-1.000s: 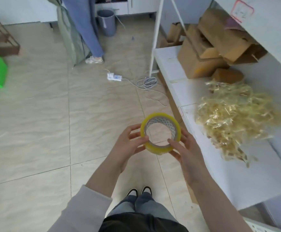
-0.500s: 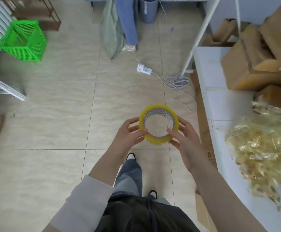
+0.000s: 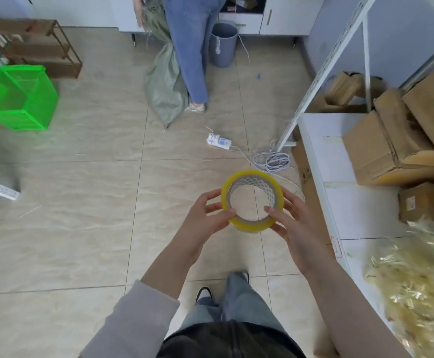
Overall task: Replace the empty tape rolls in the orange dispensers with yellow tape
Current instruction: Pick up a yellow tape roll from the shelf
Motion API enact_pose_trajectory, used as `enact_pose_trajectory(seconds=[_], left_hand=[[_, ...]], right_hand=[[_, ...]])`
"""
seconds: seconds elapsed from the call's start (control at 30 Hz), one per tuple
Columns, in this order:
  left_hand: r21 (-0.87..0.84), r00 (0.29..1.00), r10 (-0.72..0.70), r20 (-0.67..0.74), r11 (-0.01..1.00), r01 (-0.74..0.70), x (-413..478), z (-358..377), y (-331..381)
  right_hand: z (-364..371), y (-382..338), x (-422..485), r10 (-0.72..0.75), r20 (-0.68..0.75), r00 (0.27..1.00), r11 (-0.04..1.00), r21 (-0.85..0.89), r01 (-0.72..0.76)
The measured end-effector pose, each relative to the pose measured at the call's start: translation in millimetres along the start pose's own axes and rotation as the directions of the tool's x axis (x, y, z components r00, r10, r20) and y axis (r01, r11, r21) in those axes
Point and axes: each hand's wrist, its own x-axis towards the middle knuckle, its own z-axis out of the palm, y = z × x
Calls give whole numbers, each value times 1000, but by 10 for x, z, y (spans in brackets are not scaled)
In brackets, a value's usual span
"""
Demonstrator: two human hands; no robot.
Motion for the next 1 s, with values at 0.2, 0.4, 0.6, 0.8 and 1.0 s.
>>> enact_pose_trajectory(seconds=[0.2,0.4,0.6,0.8,1.0], left_hand=[[66,999,-8,46,998,5,805,276,479],[92,995,13,98,995,-22,1524,660,1119],[97,986,64,155,992,-79,2110,974,1662],[182,964,164,209,962,-203,2932,1305,2387],[205,881,190,433,931,-302,3620,1746,3191]], right_hand=[[-152,-333,805,2,-51,999,1000,24,-1],[-354,-915,1531,-20,-78,997,995,92,27],[-488,-1508,2134,-47,-107,993,991,120,60],[-592,-2148,2722,-107,-173,979,984,123,129],[-661,-2767,3069,-195,-332,923,970,71,231]])
